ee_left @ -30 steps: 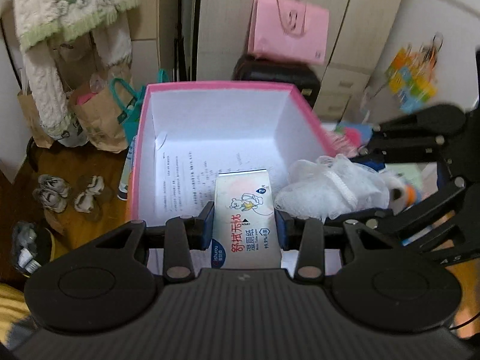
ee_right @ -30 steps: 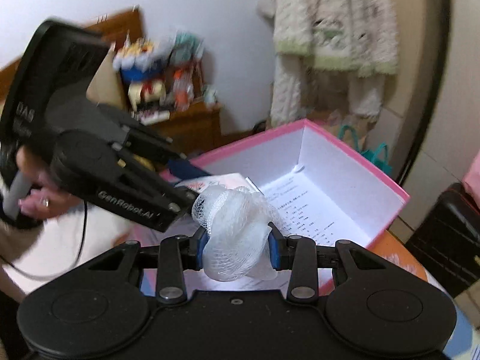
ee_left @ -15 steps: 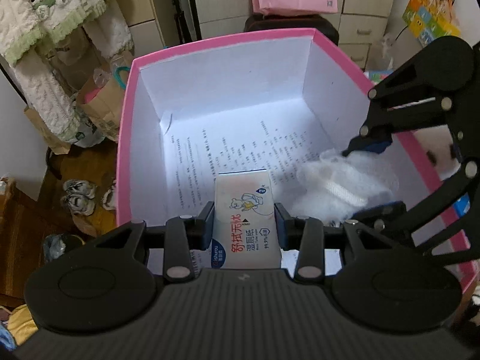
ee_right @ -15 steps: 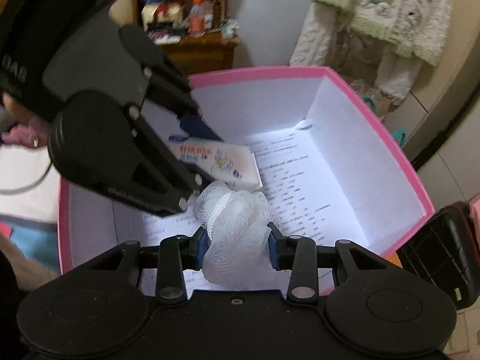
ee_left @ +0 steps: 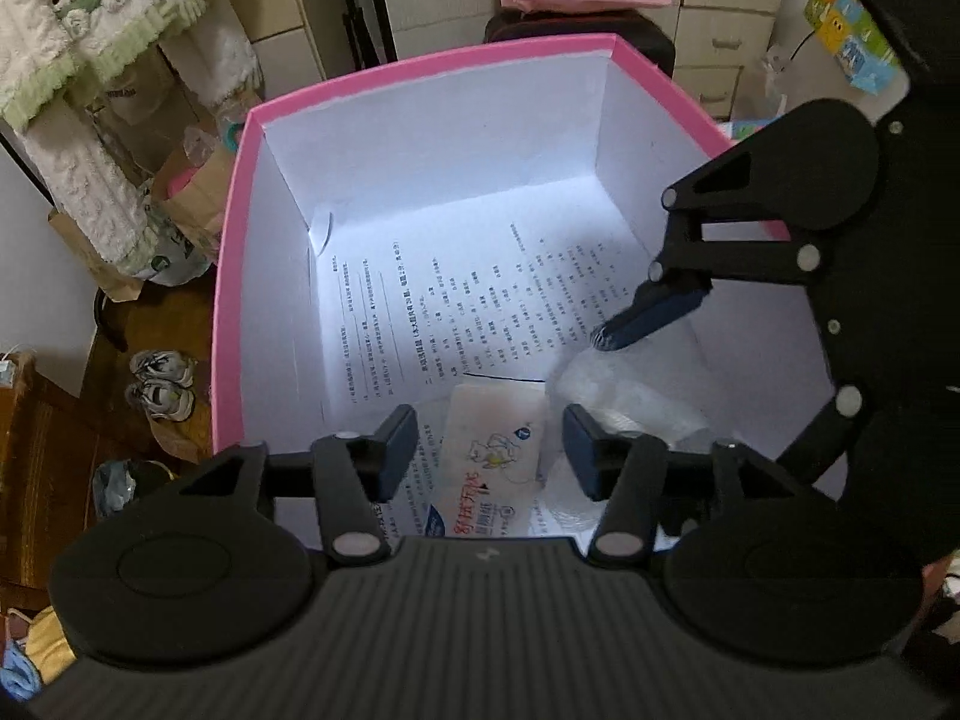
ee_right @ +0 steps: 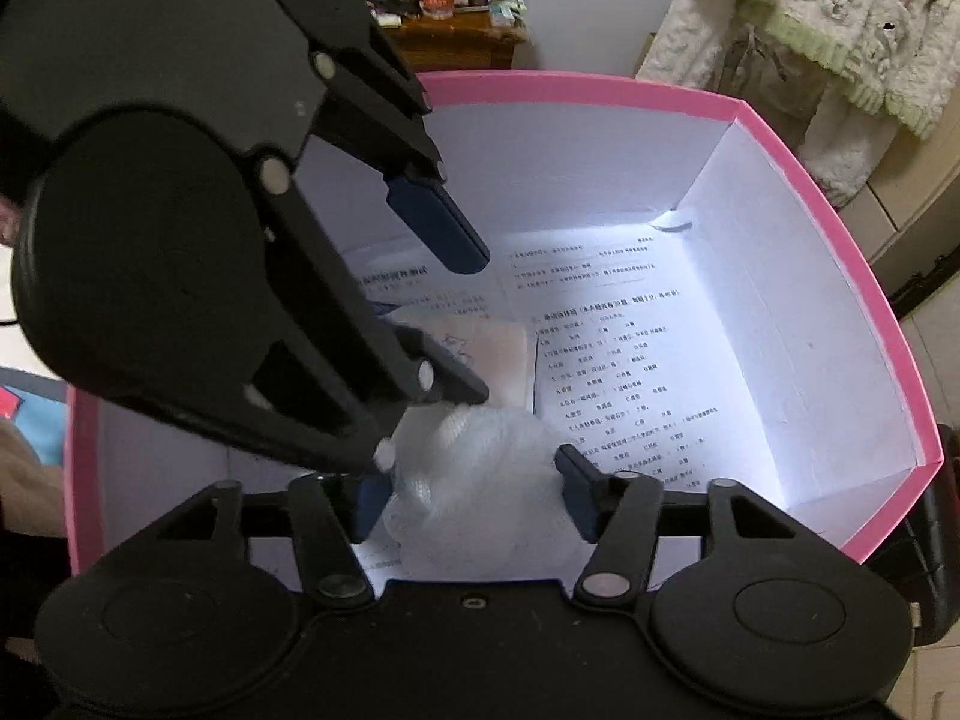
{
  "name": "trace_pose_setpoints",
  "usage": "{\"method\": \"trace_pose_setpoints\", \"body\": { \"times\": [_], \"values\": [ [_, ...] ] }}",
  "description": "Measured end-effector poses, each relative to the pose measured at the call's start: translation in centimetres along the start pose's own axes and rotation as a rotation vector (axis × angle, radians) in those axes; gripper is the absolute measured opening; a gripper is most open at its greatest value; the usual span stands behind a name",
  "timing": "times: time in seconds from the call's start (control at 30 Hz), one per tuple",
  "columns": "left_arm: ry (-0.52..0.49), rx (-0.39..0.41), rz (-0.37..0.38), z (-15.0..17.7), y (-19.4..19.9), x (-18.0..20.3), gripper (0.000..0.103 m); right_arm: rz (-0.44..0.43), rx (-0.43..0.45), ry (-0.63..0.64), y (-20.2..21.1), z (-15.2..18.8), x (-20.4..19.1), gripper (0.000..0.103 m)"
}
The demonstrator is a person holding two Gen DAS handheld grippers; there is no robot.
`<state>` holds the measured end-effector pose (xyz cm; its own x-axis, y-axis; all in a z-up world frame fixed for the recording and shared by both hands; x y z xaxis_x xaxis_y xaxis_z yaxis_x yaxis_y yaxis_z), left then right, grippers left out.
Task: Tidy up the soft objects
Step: 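Open both tools to release the items into the box and withdraw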
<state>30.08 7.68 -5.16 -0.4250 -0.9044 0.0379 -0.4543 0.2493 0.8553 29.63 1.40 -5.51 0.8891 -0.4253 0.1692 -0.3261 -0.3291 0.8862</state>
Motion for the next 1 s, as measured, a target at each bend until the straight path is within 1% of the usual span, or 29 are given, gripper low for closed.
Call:
{"method": "trace_pose_setpoints", "body": {
  "times": [0.03, 0.2, 0.27, 0.4, 0.5, 0.57, 0.73, 0.83, 1.0],
  "values": [
    [0.003, 0.012, 0.002, 0.1, 0.4, 0.0, 0.054, -0.011, 0.014, -0.013, 0.3, 0.0, 0.0, 0.071],
    [0.032, 0.091, -0.013, 0.4, 2.8, -0.2, 0.056, -0.041, 0.042, -0.067, 1.2, 0.1, 0.0, 0.071],
    [0.044, 0.111, -0.016, 0.6, 3.8, -0.4, 0.057, -0.04, 0.058, -0.088, 1.8, 0.3, 0.0, 0.071],
    [0.059, 0.129, -0.01, 1.2, 5.4, -0.2, 0.058, -0.045, 0.104, -0.141, 4.3, 0.9, -0.3, 0.071],
    [0.08, 0.138, 0.009, 1.8, 6.6, -0.1, 0.059, -0.05, 0.153, -0.195, 6.2, 1.4, -0.4, 0.071],
    [0.092, 0.142, 0.019, 2.3, 7.4, 0.1, 0.06, -0.041, 0.188, -0.229, 7.6, 1.9, -0.7, 0.071],
    [0.083, 0.164, 0.041, 3.3, 9.6, 1.5, 0.063, 0.007, 0.259, -0.301, 10.9, 3.1, -1.6, 0.071],
    [0.065, 0.177, 0.047, 3.9, 10.9, 2.4, 0.065, 0.024, 0.275, -0.339, 12.1, 3.7, -1.8, 0.071],
    [0.035, 0.201, 0.051, 5.1, 12.9, 3.9, 0.067, 0.064, 0.308, -0.358, 14.1, 4.5, -3.1, 0.071]
  ]
}}
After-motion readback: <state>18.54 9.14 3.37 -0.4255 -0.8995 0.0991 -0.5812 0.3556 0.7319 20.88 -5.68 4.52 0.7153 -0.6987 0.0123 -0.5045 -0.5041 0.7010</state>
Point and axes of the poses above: each gripper's, at about its wrist camera, not at the fingertips, and y roughly against the way its jaws point, x to its right, z to its underside, the point moved 3 cm from there along -y, roughly the way its jaws point, and after that the axes turned 6 degrees about z, right-handed, at the moved point
